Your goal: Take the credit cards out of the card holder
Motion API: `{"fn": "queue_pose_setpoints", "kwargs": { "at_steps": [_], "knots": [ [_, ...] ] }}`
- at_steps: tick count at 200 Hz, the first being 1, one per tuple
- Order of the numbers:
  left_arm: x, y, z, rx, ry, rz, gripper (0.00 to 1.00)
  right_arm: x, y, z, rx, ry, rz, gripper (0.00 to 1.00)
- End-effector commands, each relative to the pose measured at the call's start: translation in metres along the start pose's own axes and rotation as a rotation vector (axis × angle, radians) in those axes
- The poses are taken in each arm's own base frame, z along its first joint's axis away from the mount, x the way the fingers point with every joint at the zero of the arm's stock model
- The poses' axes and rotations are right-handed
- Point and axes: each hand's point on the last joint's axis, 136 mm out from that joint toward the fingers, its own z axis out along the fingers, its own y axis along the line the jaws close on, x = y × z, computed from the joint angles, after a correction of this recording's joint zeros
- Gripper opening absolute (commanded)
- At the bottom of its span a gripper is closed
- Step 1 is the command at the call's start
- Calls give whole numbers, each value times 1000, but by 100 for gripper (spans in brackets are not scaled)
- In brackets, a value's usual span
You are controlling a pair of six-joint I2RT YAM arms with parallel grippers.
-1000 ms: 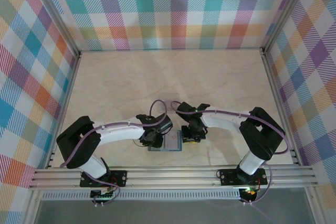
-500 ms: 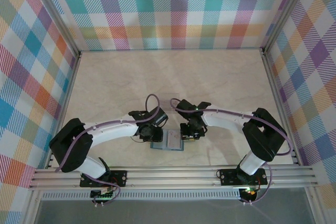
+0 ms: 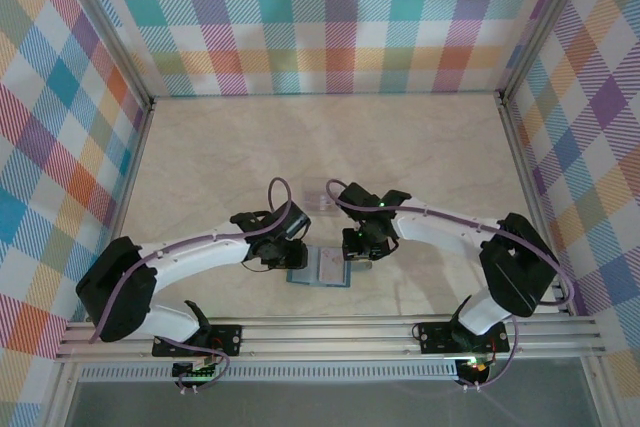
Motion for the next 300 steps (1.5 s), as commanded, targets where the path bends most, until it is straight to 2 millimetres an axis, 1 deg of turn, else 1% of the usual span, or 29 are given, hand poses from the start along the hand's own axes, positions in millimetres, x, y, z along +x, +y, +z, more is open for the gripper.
{"fn": "queue_pose_setpoints", "kwargs": {
  "at_steps": [1, 20, 56, 96, 125, 158, 190, 232, 257, 300],
  "knots": [
    [-11, -17, -12, 87, -35, -11, 35, 4, 7, -5, -49, -5, 15, 30],
    [-17, -30, -15, 148, -42, -17, 34, 4, 13, -1, -88, -2, 25, 30],
    [-22, -52, -7, 252, -9, -41, 30, 3, 17, 14, -100, 25, 51, 29],
    [-24, -55, 11, 233, 37, -37, 26, 2, 17, 25, -92, 38, 70, 29],
    [-25, -53, 20, 200, 60, -21, 25, 2, 12, 34, -66, 50, 85, 32],
    [-27, -50, 23, 171, 61, 0, 25, 4, 5, 44, -29, 67, 92, 33],
    [-21, -49, 35, 168, 98, 5, 25, 8, -1, 53, -8, 86, 97, 34],
    [-13, -36, 44, 115, 124, 15, 24, 13, -10, 56, 19, 91, 106, 34],
    [-8, -34, 47, 112, 140, 27, 25, 15, -12, 57, 21, 93, 106, 34],
    [-1, -23, 55, 67, 171, 45, 26, 18, -16, 56, 28, 93, 107, 34]
  ]
}}
